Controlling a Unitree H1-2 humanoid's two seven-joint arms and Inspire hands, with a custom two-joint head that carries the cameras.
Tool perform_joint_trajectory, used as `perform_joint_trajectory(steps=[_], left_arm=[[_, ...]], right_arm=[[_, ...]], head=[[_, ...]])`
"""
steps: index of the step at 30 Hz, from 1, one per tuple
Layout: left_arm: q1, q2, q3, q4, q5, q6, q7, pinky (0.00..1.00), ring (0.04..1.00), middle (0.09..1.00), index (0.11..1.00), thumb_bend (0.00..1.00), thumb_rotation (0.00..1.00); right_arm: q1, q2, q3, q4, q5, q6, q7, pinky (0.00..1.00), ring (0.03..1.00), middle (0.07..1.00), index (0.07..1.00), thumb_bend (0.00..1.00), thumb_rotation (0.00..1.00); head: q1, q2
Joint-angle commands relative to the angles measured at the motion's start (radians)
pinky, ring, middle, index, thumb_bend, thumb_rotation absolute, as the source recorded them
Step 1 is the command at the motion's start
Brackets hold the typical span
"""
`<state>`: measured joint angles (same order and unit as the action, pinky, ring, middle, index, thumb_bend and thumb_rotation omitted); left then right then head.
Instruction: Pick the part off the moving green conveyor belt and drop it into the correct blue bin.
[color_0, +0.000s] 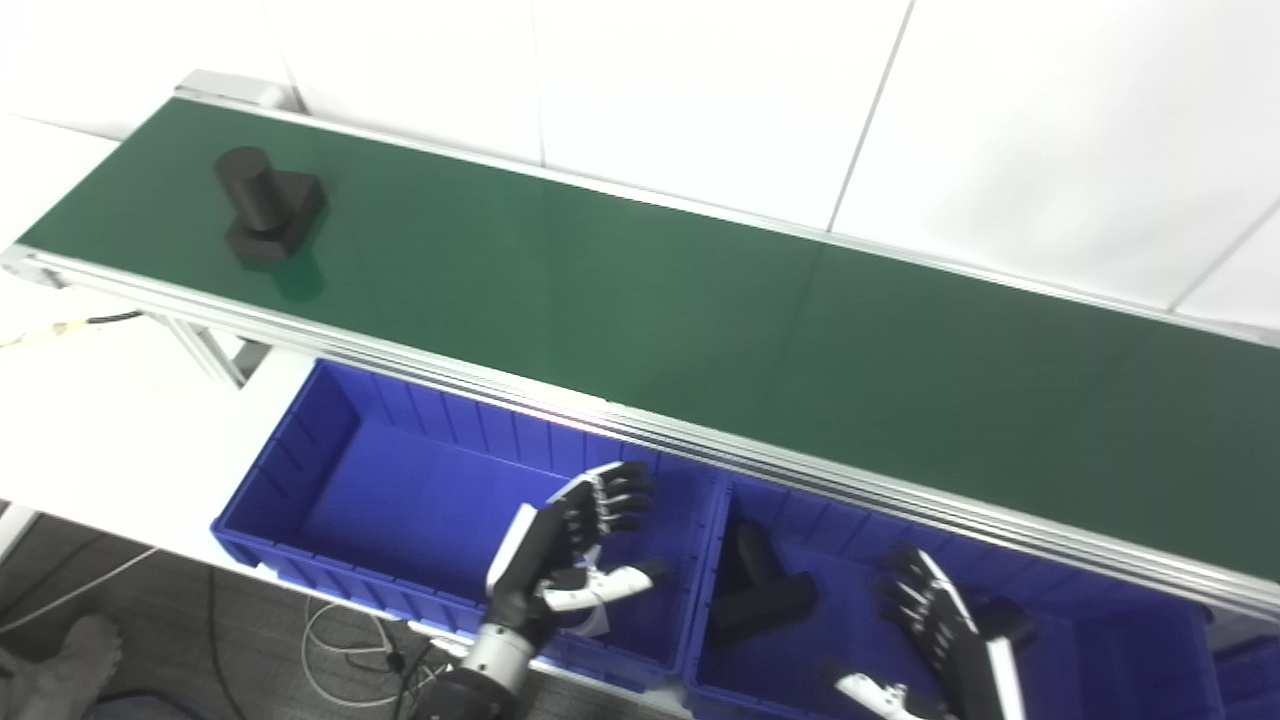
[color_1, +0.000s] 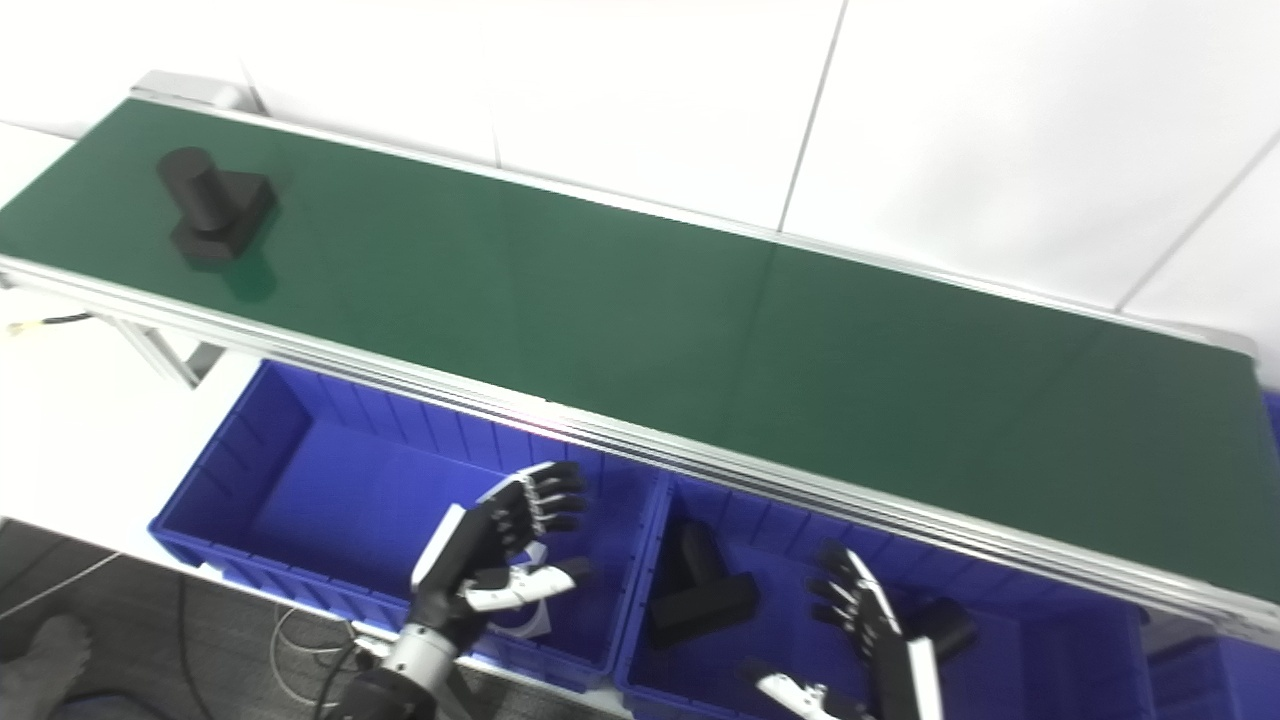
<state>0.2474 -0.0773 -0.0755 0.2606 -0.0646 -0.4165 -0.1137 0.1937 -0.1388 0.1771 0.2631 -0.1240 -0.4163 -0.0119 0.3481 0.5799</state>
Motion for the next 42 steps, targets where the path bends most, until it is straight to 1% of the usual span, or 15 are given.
perform_joint_trajectory(steps=[1, 2, 3, 4, 5, 6, 9, 10, 15, 18, 22, 27, 30, 37, 42], left_arm=[[-0.011, -0.011, -0.003, -0.002, 0.014, -0.039, 0.013, 0.74, 0.745, 0.780, 0.793, 0.68, 0.00], [-0.012, -0.015, -0.005, 0.008, 0.016, -0.042, 0.015, 0.74, 0.746, 0.781, 0.795, 0.69, 0.00], [-0.013, -0.019, -0.006, 0.016, 0.016, -0.046, 0.016, 0.74, 0.748, 0.781, 0.796, 0.69, 0.00], [-0.015, -0.022, -0.007, 0.028, 0.020, -0.049, 0.018, 0.74, 0.748, 0.782, 0.797, 0.69, 0.00], [-0.017, -0.023, -0.008, 0.035, 0.022, -0.051, 0.020, 0.73, 0.748, 0.782, 0.797, 0.69, 0.00], [-0.021, -0.025, -0.008, 0.046, 0.027, -0.052, 0.021, 0.73, 0.748, 0.782, 0.798, 0.69, 0.00], [-0.029, -0.027, -0.008, 0.065, 0.033, -0.053, 0.027, 0.72, 0.740, 0.780, 0.791, 0.68, 0.00], [-0.032, -0.025, -0.007, 0.071, 0.030, -0.053, 0.025, 0.72, 0.739, 0.779, 0.790, 0.68, 0.00], [-0.045, -0.020, -0.001, 0.092, 0.021, -0.053, 0.021, 0.71, 0.728, 0.776, 0.788, 0.69, 0.00], [-0.052, -0.019, 0.002, 0.103, 0.021, -0.053, 0.020, 0.70, 0.724, 0.773, 0.781, 0.70, 0.00], [-0.057, -0.023, 0.006, 0.115, 0.010, -0.053, 0.013, 0.68, 0.713, 0.765, 0.772, 0.73, 0.00], [-0.058, -0.022, 0.004, 0.108, 0.012, -0.053, 0.011, 0.68, 0.716, 0.767, 0.774, 0.72, 0.00], [-0.064, -0.021, 0.006, 0.108, 0.013, -0.053, 0.013, 0.68, 0.714, 0.763, 0.772, 0.72, 0.00], [-0.065, -0.026, 0.001, 0.109, 0.019, -0.053, 0.015, 0.68, 0.717, 0.760, 0.765, 0.72, 0.00], [-0.061, -0.030, -0.006, 0.104, 0.022, -0.053, 0.017, 0.69, 0.722, 0.763, 0.766, 0.72, 0.00]], right_arm=[[-0.010, -0.003, 0.003, -0.004, 0.020, -0.054, -0.010, 0.70, 0.779, 0.861, 0.881, 0.61, 0.00], [-0.011, -0.005, 0.004, 0.004, 0.023, -0.054, -0.012, 0.70, 0.784, 0.865, 0.884, 0.61, 0.00], [-0.013, -0.008, 0.006, 0.011, 0.024, -0.054, -0.015, 0.70, 0.787, 0.868, 0.885, 0.60, 0.00], [-0.015, -0.011, 0.008, 0.019, 0.024, -0.054, -0.017, 0.70, 0.789, 0.870, 0.885, 0.60, 0.00], [-0.016, -0.013, 0.010, 0.025, 0.024, -0.054, -0.019, 0.70, 0.791, 0.871, 0.885, 0.59, 0.00], [-0.019, -0.013, 0.011, 0.034, 0.027, -0.054, -0.023, 0.70, 0.791, 0.871, 0.885, 0.59, 0.00], [-0.023, -0.010, 0.008, 0.055, 0.040, -0.054, -0.029, 0.71, 0.788, 0.864, 0.874, 0.58, 0.00], [-0.026, -0.007, 0.006, 0.066, 0.046, -0.054, -0.031, 0.71, 0.788, 0.863, 0.873, 0.58, 0.00], [-0.037, -0.003, 0.015, 0.098, 0.045, -0.054, -0.051, 0.69, 0.785, 0.852, 0.867, 0.59, 0.00], [-0.042, -0.006, 0.026, 0.102, 0.035, -0.054, -0.068, 0.68, 0.773, 0.844, 0.867, 0.59, 0.00], [-0.045, -0.011, 0.031, 0.105, 0.040, -0.054, -0.069, 0.67, 0.769, 0.841, 0.862, 0.59, 0.00], [-0.048, -0.011, 0.030, 0.108, 0.053, -0.054, -0.065, 0.66, 0.768, 0.839, 0.852, 0.60, 0.00], [-0.052, -0.013, 0.035, 0.106, 0.040, -0.054, -0.080, 0.66, 0.763, 0.837, 0.852, 0.60, 0.00], [-0.052, -0.020, 0.044, 0.102, 0.042, -0.054, -0.085, 0.62, 0.730, 0.816, 0.839, 0.61, 0.00], [-0.046, -0.025, 0.046, 0.099, 0.042, -0.054, -0.088, 0.63, 0.736, 0.817, 0.837, 0.61, 0.00]], head=[[0.021, -0.018], [0.041, -0.037], [0.041, -0.037], [0.060, -0.056], [0.060, -0.056], [0.067, -0.080], [0.067, -0.093], [0.060, -0.112], [0.043, -0.143], [0.037, -0.150], [0.030, -0.154], [0.027, -0.152], [0.025, -0.146], [0.023, -0.144], [0.023, -0.139]])
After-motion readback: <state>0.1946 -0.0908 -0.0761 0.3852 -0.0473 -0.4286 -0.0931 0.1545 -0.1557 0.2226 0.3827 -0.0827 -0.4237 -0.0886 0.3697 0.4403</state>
